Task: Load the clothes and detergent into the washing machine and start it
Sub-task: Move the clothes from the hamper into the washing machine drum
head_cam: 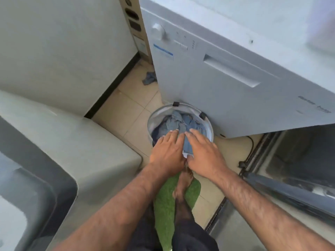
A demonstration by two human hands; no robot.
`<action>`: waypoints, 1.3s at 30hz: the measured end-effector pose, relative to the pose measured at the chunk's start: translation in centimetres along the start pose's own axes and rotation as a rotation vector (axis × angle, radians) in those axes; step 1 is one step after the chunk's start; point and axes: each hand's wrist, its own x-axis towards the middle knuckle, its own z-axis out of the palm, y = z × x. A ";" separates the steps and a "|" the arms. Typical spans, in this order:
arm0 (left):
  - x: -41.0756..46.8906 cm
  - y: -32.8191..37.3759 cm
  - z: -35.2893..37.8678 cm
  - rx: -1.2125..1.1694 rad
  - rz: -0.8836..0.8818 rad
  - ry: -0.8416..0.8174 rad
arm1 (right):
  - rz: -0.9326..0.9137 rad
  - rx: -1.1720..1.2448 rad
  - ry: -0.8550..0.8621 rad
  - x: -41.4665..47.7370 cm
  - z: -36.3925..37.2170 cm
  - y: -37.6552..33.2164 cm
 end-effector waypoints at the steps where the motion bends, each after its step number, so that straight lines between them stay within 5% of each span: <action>1: 1.0 -0.5 1.2 -0.009 0.004 -0.031 | 0.019 0.007 -0.023 0.8 1.4 0.8; 21: 26.6 -10.3 24.6 -0.030 -0.098 -0.282 | 0.255 -0.168 -0.174 29.5 24.0 15.3; 39: 33.0 -12.3 28.3 -0.139 -0.110 -0.272 | 0.269 -0.098 0.051 34.2 27.9 18.6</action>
